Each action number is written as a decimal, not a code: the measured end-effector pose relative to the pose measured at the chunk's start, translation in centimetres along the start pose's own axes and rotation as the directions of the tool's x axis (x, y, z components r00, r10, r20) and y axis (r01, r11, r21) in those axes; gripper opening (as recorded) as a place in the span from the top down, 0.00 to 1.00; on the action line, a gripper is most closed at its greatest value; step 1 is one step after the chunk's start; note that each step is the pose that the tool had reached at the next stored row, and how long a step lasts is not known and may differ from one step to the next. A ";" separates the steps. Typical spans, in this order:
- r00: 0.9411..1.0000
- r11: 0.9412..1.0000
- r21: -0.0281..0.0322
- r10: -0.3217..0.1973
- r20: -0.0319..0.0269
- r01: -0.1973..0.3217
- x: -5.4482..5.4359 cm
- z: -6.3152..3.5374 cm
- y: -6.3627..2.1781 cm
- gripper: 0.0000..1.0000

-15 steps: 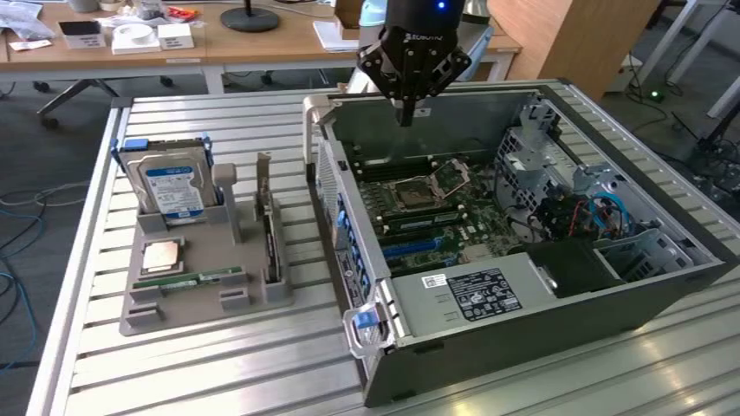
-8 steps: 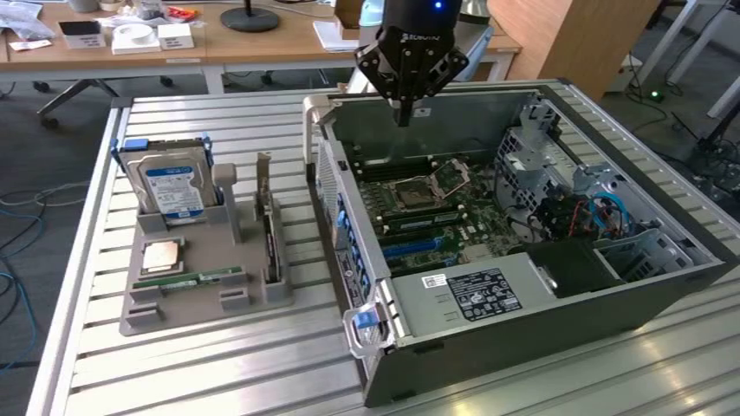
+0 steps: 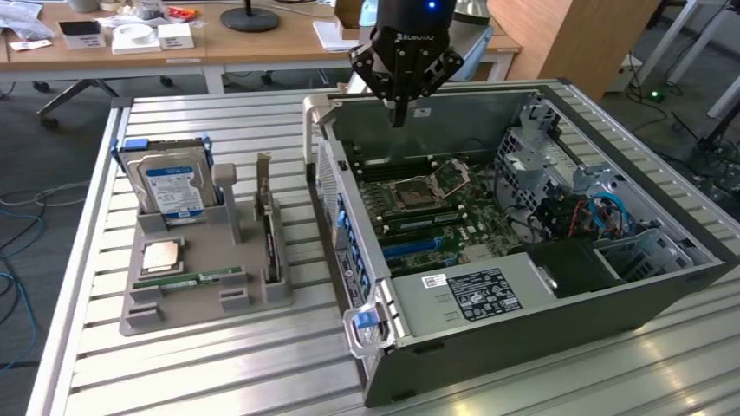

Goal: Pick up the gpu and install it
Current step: 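Reach for the gpu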

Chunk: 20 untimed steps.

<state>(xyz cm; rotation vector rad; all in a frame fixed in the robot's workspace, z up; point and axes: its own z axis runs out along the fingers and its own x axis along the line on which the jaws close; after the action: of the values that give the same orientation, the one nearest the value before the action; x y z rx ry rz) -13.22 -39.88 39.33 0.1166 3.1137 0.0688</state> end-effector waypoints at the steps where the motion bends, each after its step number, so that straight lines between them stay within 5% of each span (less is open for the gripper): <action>1: 1.000 1.000 0.000 0.000 0.000 0.000 0.1 0.00 -0.01 0.89; 20: 1.000 1.000 0.000 0.000 0.000 0.000 1.9 -0.05 -0.14 0.89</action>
<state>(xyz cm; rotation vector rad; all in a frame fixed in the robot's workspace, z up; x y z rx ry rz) -15.16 -39.88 39.32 0.1166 3.1137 0.0689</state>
